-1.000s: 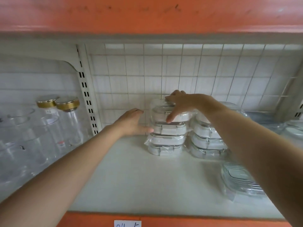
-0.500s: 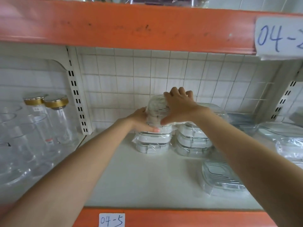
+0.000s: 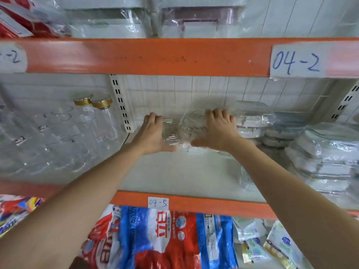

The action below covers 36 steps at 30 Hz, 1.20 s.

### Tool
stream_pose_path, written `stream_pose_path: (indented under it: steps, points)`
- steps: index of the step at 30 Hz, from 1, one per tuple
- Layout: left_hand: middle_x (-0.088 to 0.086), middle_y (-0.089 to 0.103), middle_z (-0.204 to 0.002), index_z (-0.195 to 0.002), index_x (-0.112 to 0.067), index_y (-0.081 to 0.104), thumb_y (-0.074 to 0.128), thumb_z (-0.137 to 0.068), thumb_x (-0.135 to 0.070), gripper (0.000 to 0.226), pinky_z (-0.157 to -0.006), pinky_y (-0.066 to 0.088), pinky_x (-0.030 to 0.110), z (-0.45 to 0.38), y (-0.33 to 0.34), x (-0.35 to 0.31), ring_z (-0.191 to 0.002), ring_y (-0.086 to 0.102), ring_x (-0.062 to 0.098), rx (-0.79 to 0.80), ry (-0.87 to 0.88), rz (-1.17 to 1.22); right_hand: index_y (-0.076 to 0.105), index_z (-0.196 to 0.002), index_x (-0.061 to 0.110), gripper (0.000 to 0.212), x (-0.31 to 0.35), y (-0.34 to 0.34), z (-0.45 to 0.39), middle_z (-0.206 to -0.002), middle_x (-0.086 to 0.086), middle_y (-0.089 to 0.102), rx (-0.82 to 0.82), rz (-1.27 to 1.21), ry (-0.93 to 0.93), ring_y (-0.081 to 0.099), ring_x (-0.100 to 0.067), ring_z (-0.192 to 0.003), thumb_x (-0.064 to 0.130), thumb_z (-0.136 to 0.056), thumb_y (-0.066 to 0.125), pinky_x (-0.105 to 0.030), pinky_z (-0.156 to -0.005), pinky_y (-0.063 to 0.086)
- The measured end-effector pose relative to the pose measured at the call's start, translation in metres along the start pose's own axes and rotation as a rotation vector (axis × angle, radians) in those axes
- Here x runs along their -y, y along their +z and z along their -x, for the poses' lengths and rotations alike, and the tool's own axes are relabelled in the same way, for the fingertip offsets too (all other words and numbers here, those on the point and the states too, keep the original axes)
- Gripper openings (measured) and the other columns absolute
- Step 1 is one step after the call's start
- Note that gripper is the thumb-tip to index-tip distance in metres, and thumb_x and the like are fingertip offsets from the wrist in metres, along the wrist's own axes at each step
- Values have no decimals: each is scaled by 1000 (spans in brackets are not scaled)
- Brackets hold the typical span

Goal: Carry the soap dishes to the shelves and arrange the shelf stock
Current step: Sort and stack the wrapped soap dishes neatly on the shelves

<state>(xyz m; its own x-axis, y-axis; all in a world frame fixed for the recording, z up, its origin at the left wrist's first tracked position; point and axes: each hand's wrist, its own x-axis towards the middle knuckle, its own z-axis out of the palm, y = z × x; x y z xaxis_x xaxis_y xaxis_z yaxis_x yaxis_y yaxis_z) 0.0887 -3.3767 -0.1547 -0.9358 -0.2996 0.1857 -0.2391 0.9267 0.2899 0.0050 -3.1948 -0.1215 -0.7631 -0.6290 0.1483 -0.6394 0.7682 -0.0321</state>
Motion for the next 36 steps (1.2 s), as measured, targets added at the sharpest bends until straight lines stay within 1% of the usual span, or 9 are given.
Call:
stream_pose_path:
  steps: [3,5,10,14,17,20,27,31,36]
  points:
    - [12,37,-128,-132,-1,38,85,-58,-50,101,-103,25,29,41,4,0,-123,34,27,3,11,-64,20,-144,5,107,6,8,32,-141,-12,31,66,-35,29,27,-31,-132,67,-70,66,-40,-108,22]
    - [11,37,-131,-134,-1,38,85,-57,-50,102,-105,24,30,71,-2,-3,-125,34,27,49,28,-99,20,-144,4,108,12,6,59,-143,-12,30,116,-53,31,25,-31,-134,67,-69,67,-41,-110,20]
    - [11,39,-127,-129,-2,42,84,-55,-54,101,-105,32,35,139,-38,-11,-122,38,27,130,30,-135,23,-142,6,104,32,-16,132,-142,-12,31,208,-125,48,27,-31,-131,70,-70,64,-41,-108,22]
    - [10,39,-126,-129,-2,41,84,-57,-53,97,-102,32,32,191,-84,-25,-119,38,26,178,17,-149,27,-138,8,100,52,-55,190,-136,-10,34,242,-201,60,30,-29,-127,71,-69,62,-38,-107,22]
    - [11,39,-127,-131,0,40,85,-57,-53,101,-104,29,31,219,-123,-38,-122,37,27,168,33,-150,24,-141,8,103,60,-94,222,-138,-10,33,259,-235,62,28,-29,-128,71,-69,62,-39,-109,22]
    - [9,37,-131,-136,-2,36,81,-59,-60,107,-106,29,32,232,-168,-55,-125,35,25,159,17,-172,19,-145,8,107,68,-138,244,-140,-9,31,260,-268,53,27,-28,-131,72,-70,61,-39,-110,21]
    - [10,32,-138,-140,-2,31,78,-59,-65,112,-111,25,34,222,-275,-89,-132,30,24,107,-27,-156,17,-147,9,108,81,-246,239,-145,-10,26,162,-250,22,23,-29,-135,68,-70,64,-41,-112,19]
    - [9,33,-136,-139,-3,32,77,-58,-68,113,-109,28,35,212,-314,-91,-130,31,24,80,-46,-170,18,-146,8,106,88,-283,223,-143,-9,28,129,-229,-10,24,-29,-133,66,-71,65,-40,-112,20]
    - [10,29,-143,-142,-3,28,74,-61,-69,114,-108,31,38,191,-356,-76,-134,30,25,43,-86,-213,23,-144,10,104,101,-315,183,-139,-8,30,45,-185,-63,26,-28,-130,66,-69,66,-38,-110,21]
